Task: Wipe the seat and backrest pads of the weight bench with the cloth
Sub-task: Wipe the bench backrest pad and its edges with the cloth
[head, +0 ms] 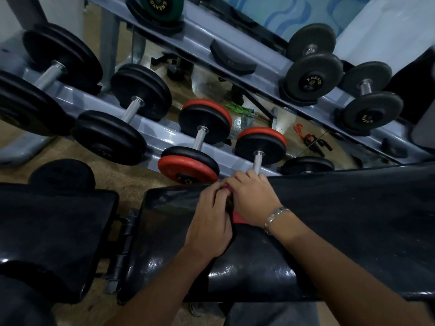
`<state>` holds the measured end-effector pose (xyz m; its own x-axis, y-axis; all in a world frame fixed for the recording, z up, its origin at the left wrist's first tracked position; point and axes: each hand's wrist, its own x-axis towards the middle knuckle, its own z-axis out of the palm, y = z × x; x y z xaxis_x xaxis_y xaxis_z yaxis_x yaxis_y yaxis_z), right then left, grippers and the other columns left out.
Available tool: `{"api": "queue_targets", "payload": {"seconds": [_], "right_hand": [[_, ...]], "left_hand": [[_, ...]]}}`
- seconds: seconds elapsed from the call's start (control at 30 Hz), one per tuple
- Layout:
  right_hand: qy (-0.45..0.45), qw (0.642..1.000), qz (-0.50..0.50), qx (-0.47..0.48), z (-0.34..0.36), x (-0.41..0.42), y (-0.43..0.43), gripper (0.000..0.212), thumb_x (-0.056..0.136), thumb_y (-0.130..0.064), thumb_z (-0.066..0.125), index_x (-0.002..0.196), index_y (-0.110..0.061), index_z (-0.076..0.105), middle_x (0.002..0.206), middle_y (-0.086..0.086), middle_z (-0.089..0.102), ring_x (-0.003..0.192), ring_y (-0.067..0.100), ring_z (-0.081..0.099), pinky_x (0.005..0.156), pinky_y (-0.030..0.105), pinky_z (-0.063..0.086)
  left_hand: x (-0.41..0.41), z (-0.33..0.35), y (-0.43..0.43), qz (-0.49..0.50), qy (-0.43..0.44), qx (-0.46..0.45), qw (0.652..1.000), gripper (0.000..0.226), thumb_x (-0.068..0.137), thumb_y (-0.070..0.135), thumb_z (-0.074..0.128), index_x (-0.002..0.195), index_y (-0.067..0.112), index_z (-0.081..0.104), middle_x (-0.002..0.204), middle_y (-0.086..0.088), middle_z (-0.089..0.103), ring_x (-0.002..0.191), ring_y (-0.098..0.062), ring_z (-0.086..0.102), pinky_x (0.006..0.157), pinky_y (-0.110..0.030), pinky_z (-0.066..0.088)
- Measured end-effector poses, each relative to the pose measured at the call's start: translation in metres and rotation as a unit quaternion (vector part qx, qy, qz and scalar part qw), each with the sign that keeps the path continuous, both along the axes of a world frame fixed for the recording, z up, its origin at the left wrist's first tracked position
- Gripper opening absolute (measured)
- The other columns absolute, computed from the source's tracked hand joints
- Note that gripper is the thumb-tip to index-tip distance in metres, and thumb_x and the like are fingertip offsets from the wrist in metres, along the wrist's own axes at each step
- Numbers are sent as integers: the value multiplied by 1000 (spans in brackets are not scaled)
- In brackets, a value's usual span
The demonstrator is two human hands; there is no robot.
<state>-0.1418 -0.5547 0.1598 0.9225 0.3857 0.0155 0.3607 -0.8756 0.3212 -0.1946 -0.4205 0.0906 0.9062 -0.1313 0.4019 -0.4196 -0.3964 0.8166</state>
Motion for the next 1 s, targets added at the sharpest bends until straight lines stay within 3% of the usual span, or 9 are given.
{"api": "queue_targets", "payload": {"seconds": [0.13, 0.27, 0.33, 0.47, 0.67, 0.83, 0.93, 1.0], "right_hand": [[-52, 991, -117, -33, 6, 4, -8, 24, 85, -22, 52, 104, -20, 67, 101, 5, 67, 93, 31, 57, 80, 43, 42], [-35, 995, -89, -24, 7, -29, -1, 36, 81, -26, 41, 108, -21, 63, 105, 5, 63, 94, 30, 55, 78, 42, 44], [-18, 997, -74, -12, 15, -50, -9, 36, 75, -29, 52, 109, -24, 62, 103, 1, 60, 91, 27, 53, 76, 41, 42], [-88, 983, -162, 3, 31, -79, -37, 43, 65, -26, 66, 109, -23, 65, 100, 2, 59, 85, 28, 51, 72, 41, 37], [-52, 995, -78, 15, 35, -125, -48, 48, 67, -27, 56, 115, -30, 63, 104, -5, 59, 86, 24, 51, 74, 38, 41], [-58, 982, -177, 36, 49, -119, -55, 53, 61, -25, 58, 114, -25, 62, 105, 0, 58, 88, 27, 49, 73, 40, 43], [-1, 991, -111, 71, 38, -139, -52, 65, 52, -30, 68, 116, -26, 60, 106, 0, 57, 86, 24, 50, 71, 35, 46], [10, 986, -58, 157, 43, -152, -57, 61, 57, -25, 71, 117, -26, 59, 108, -5, 55, 87, 19, 48, 74, 32, 49]], "left_hand": [[0, -3, 0, 21, -7, 27, 999, 46, 75, 2, 46, 120, 10, 52, 136, -10, 47, 128, -28, 46, 113, -44, 38], [-1, -4, -1, 23, -5, 35, 999, 46, 77, 9, 39, 121, 8, 53, 136, -9, 46, 127, -28, 46, 112, -45, 39], [0, -5, -1, 21, -10, 30, 999, 45, 77, 7, 40, 120, 8, 53, 135, -8, 47, 125, -27, 46, 111, -45, 40], [2, -5, -3, 11, -27, 11, 1000, 43, 74, -1, 47, 116, 9, 53, 127, -3, 48, 120, -23, 46, 109, -36, 37], [2, -7, -3, 11, -28, 43, 999, 40, 75, 6, 48, 114, 10, 57, 112, -7, 58, 105, -28, 53, 99, -38, 39], [2, -4, -5, 22, -14, 139, 990, 42, 80, 12, 45, 120, 16, 59, 112, 1, 64, 110, -25, 54, 97, -39, 35], [1, -2, -4, 15, -42, 188, 981, 43, 82, 17, 42, 120, 16, 61, 112, 3, 67, 108, -26, 55, 94, -41, 37], [3, -2, -1, 15, -66, 236, 969, 42, 81, 17, 40, 116, 18, 64, 109, 3, 68, 105, -27, 57, 89, -43, 38]]}}
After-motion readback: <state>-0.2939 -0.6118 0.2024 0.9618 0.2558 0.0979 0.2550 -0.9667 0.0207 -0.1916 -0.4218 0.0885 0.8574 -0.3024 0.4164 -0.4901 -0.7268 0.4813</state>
